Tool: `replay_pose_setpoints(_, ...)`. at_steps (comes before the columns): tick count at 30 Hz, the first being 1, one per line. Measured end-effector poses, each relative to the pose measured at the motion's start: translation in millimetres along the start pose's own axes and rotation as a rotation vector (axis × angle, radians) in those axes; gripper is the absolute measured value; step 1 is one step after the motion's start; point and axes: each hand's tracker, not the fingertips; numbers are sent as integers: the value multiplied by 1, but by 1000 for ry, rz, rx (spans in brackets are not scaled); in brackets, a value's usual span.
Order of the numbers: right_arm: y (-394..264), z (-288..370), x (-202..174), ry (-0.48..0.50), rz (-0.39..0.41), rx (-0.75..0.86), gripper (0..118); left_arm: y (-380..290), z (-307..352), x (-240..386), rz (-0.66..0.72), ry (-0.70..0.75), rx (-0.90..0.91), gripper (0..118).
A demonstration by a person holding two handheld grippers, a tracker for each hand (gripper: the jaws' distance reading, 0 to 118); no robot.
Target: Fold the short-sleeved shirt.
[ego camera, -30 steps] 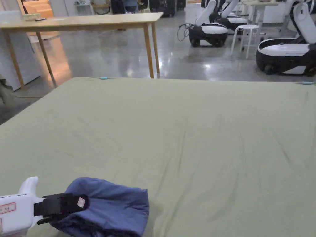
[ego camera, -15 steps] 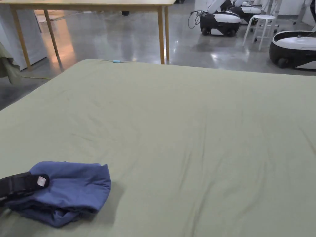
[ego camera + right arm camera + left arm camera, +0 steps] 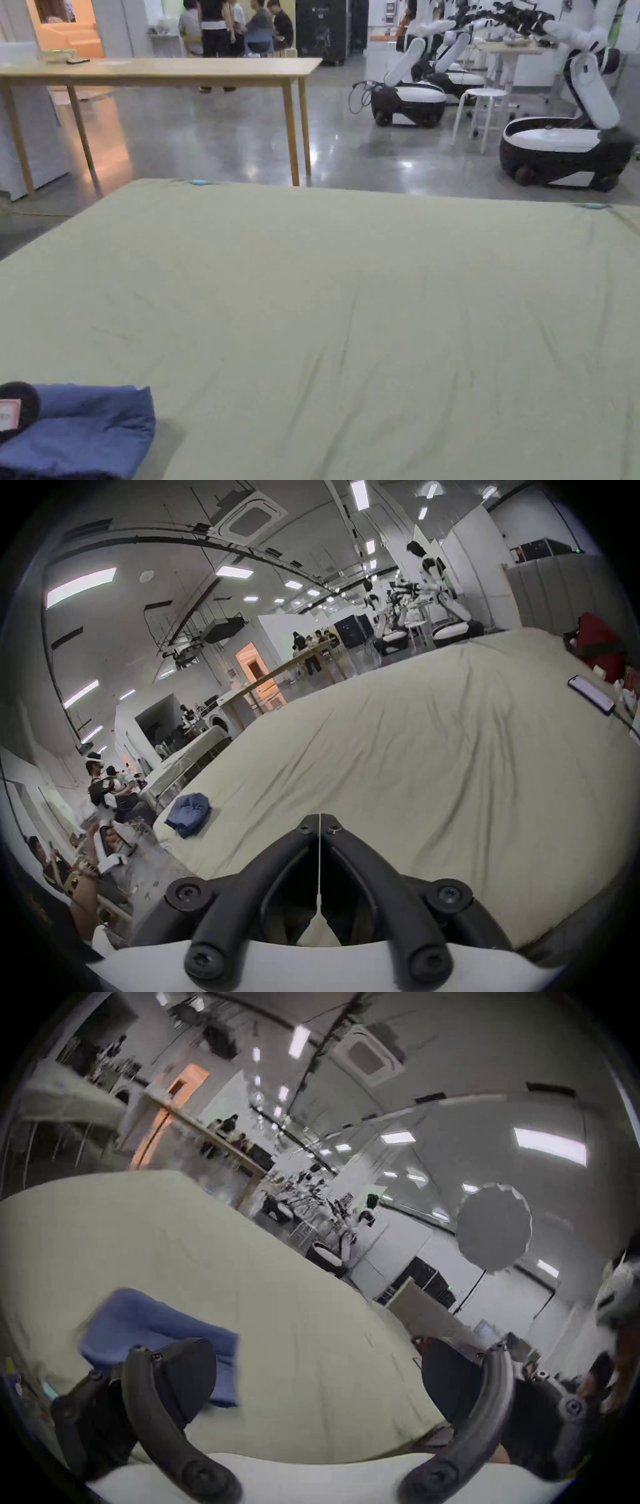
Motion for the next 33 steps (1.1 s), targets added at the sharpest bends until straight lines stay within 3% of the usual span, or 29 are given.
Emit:
replay_pose_setpoints(1,-1,4,0,-32,30,5,1,-13,-9,22,-58,9,-13,93)
replay_pose_setpoints(2,-3,8,-1,-70,67,25,1,-31,-20,47,-117,36,0,60)
replay_pose_setpoints(3,-6,11,-2,-105,101,43,2,-49,-29,64,-169,100,35,17)
replay_pose_setpoints(4,-8,14,-3,-135,123,57,2,-65,-39,83,-223,142,69,0)
replay_pose_setpoints(6,-16,24,-9,-284,149,126,2,-100,-62,121,-327,245,129,0)
replay_pose_setpoints(8,-20,32,-9,-308,204,135,2,-131,-87,130,-341,188,96,0)
replay_pose_setpoints(12,-31,45,-8,-473,280,217,2,-162,-115,171,-417,271,94,0)
replay_pose_setpoints(13,-32,49,-8,-491,298,222,2,-163,-121,178,-449,235,76,0)
replay_pose_setpoints(20,-9,60,-9,-526,322,290,2,-144,-127,211,-530,271,107,0)
replay_pose_setpoints(27,136,37,-40,-456,422,455,2,-30,-169,274,-563,248,234,0)
replay_pose_setpoints(33,238,-35,-41,-449,422,469,2,28,-256,279,-536,292,208,0)
